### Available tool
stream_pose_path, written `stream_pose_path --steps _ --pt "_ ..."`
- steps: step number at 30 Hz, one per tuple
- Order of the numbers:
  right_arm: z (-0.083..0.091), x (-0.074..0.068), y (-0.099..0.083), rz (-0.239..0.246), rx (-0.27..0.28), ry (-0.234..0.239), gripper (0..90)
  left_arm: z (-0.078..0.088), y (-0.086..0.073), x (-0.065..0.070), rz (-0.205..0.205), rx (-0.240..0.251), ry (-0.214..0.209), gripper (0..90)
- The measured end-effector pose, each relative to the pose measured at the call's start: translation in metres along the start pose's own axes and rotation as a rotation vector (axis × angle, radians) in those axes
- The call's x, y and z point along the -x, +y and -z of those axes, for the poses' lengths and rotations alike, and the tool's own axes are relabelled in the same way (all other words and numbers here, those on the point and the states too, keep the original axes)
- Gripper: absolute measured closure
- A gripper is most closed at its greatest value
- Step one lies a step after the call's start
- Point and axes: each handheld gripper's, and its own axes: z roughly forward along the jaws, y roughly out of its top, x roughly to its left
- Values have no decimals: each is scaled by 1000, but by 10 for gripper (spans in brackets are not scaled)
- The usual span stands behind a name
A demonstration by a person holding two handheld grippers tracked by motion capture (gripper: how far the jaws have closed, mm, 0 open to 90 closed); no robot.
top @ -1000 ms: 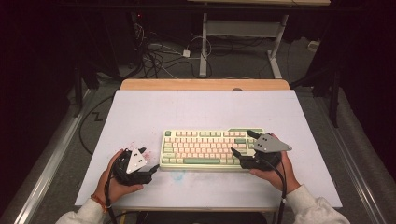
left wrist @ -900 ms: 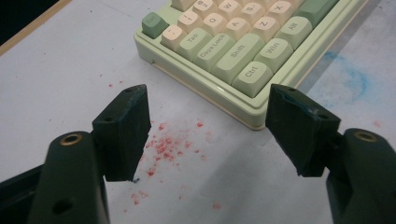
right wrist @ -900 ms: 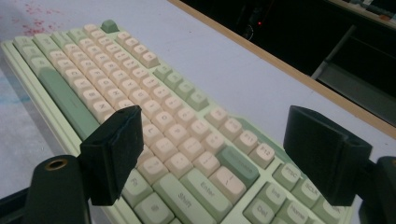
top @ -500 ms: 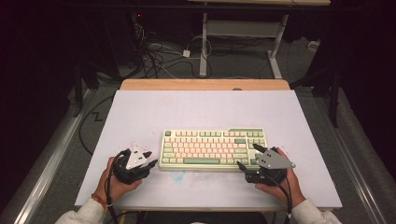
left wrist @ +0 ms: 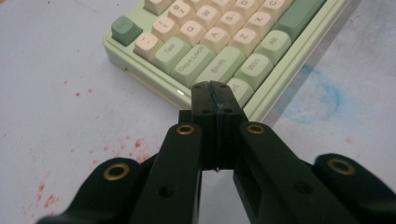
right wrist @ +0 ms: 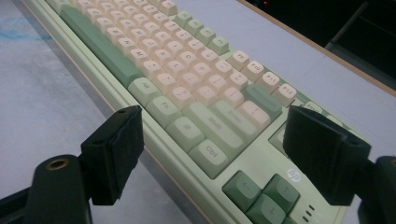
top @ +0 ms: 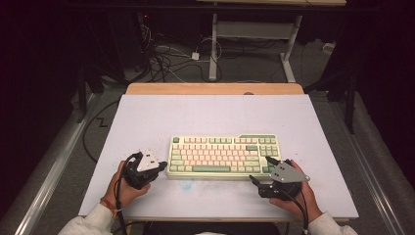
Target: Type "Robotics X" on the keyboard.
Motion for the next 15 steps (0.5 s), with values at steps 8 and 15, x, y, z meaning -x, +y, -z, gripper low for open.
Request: stream_pose_path --steps 8,15 --pt "1 2 2 16 4 9 206 -1 21 -3 -46 -10 -10 880" --pt "1 2 3 26 -2 9 205 -8 38 -6 -60 -24 -27 880"
